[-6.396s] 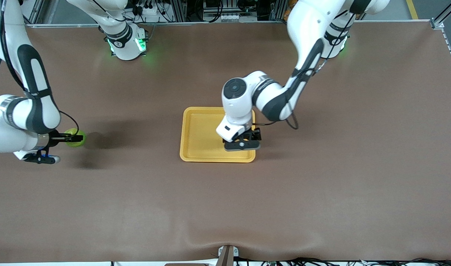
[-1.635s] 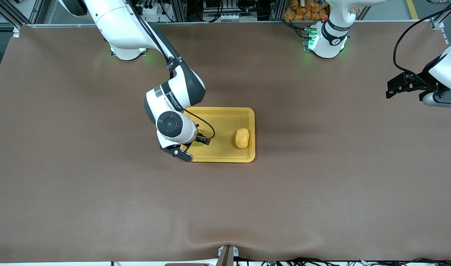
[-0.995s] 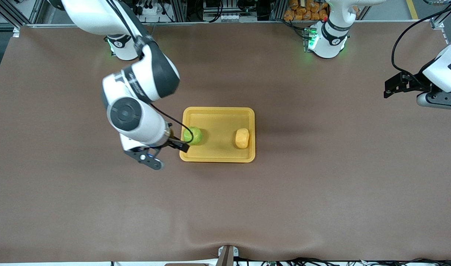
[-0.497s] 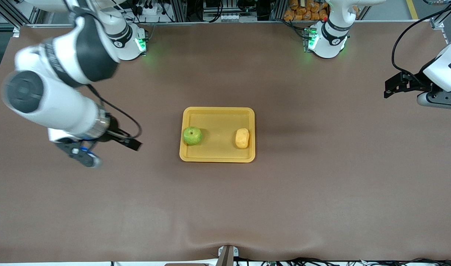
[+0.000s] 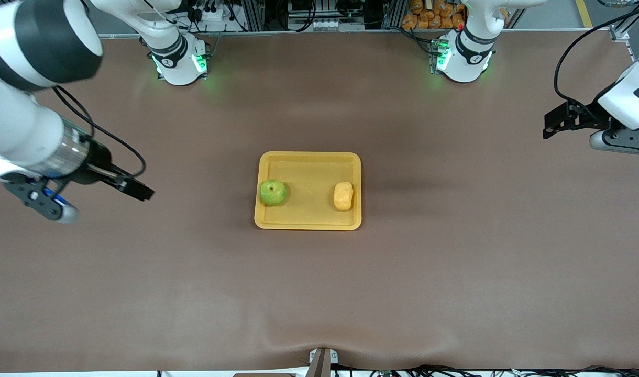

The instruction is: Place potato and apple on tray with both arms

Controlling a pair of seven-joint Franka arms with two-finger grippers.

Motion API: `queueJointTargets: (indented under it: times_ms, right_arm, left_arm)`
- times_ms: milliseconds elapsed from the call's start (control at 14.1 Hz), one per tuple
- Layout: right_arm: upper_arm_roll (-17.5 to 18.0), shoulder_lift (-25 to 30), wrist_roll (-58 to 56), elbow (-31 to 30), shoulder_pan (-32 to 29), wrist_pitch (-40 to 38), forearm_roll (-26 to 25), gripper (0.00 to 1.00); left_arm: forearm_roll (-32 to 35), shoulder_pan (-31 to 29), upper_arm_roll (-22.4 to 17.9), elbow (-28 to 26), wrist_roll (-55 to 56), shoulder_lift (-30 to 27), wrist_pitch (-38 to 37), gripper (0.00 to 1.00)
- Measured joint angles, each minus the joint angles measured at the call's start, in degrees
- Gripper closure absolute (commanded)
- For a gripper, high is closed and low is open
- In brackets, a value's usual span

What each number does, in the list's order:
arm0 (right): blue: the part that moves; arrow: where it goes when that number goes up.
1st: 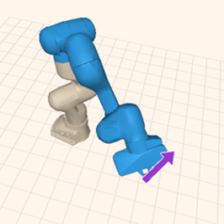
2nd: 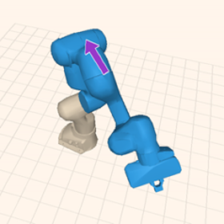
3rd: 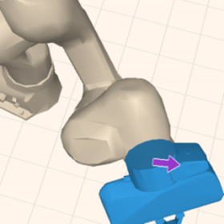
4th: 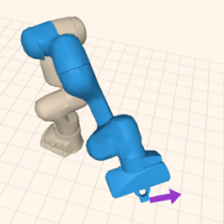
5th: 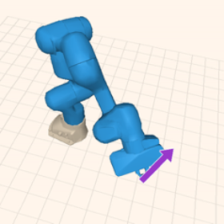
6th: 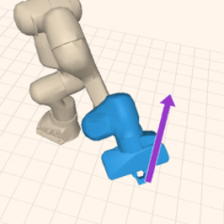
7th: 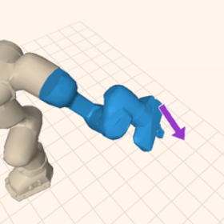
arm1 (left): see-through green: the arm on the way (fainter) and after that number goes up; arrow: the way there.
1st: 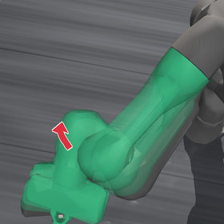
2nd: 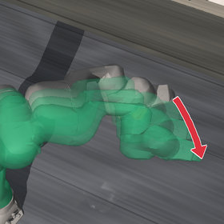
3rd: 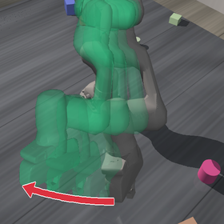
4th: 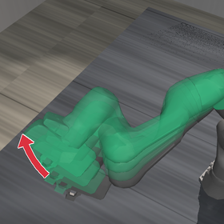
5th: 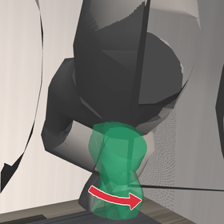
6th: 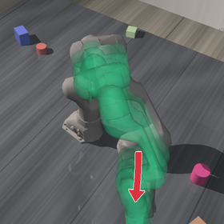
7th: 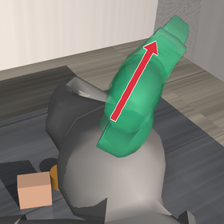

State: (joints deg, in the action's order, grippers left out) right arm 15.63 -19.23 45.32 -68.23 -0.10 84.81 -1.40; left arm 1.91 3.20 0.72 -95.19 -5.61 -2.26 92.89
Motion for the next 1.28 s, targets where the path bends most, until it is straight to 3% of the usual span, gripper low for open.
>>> queueJointTargets:
  times_ms: [284, 640, 1066, 1279]
  right_arm:
    - [-1.25, 2.87, -9.42, -0.03, -0.45, -2.13, -1.02, 0.0]
    - [-8.25, 8.0, -27.57, -0.33, -0.97, -6.95, -1.02, 0.0]
    - [-15.19, 14.51, -46.18, -7.9, -1.01, -8.29, 0.09, 0.0]
    - [-18.01, 15.9, -49.63, -9.29, -1.03, -10.29, 1.14, 0.0]
  left_arm:
    - [0.0, 0.07, 0.19, 0.21, 0.0, 0.0, 0.0, 0.0]
    - [0.0, 0.07, 0.18, 0.24, 0.0, 0.0, 0.0, 0.0]
    - [0.0, -0.04, 0.1, 0.14, 0.0, 0.05, -0.64, 0.0]
    - [0.0, -0.08, 0.02, 0.07, 0.0, 0.18, -0.8, 0.0]
